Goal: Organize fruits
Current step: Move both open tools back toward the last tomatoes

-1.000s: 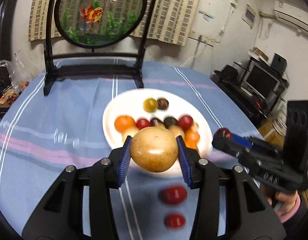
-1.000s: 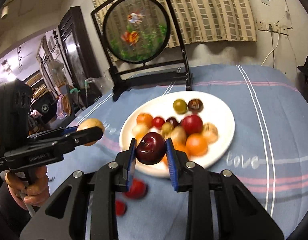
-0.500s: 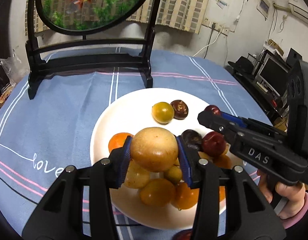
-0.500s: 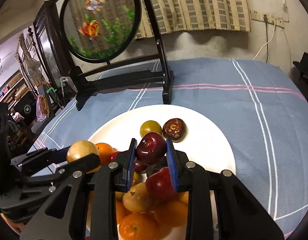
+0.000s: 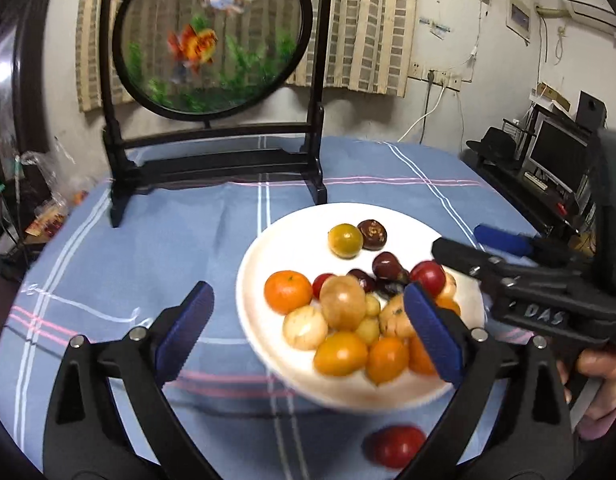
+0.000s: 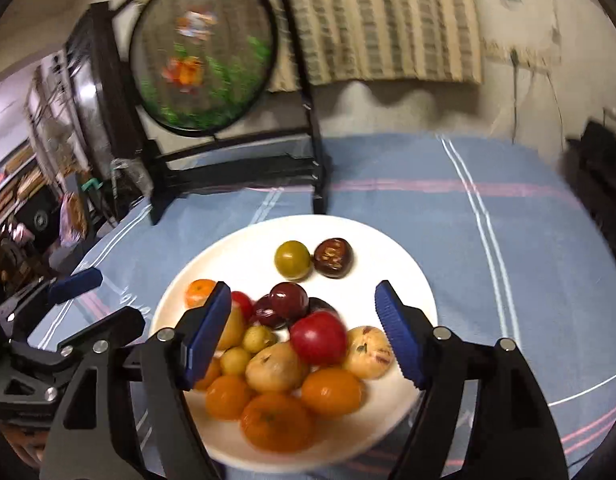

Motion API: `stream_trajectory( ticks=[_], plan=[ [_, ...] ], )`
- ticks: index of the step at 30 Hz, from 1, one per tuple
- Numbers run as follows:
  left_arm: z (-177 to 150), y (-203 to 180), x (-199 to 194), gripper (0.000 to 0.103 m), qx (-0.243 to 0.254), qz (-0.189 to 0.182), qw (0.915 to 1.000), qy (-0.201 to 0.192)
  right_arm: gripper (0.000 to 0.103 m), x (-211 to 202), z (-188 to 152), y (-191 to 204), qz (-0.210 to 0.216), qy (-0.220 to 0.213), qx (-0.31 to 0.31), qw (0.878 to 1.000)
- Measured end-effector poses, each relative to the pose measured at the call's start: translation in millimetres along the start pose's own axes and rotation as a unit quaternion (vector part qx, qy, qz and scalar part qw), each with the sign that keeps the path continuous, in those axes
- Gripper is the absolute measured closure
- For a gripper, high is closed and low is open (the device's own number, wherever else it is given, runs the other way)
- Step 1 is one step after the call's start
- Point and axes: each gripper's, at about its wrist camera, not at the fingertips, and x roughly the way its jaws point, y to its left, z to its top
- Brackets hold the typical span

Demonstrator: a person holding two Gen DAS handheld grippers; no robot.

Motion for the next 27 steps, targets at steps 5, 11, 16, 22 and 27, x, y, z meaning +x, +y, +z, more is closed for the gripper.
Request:
stream_trajectory(
  ticks=[5,11,16,22,27],
  plan=[
    [-34.4,2.6,-42.6,0.002,-0.007,-0.002,0.9998,-0.016,0.028,-47.3,-25.4,19.2,0.004,-0.01,-0.017,1.0],
    [-80.8,5.4,-70.1,0.002,-0.016,-0.01,0.9995,-0.024,0.028,-79.4,-70.7,37.0,0.004,-0.036,-0.025,0.999],
    [-96.1,12.7,-72.5,0.002,-0.028,0.019,0.9993,-0.016,0.028,-63.8,-99.1,36.0,0.004,0.013,-0.022,1.0],
    [-97.5,22.5,-70.1,0.002,-0.032,0.069,0.997,-0.016,0.028,-59.3,-104.1,37.9,0.032,0.038,-0.011,0.999],
    [-95.3,28.1,-72.9,0.002,-0.043,0.078,0.9959,-0.019,0.031,-43.7,-112.6,54.4,0.06,0.071,-0.041,0.995]
  ],
)
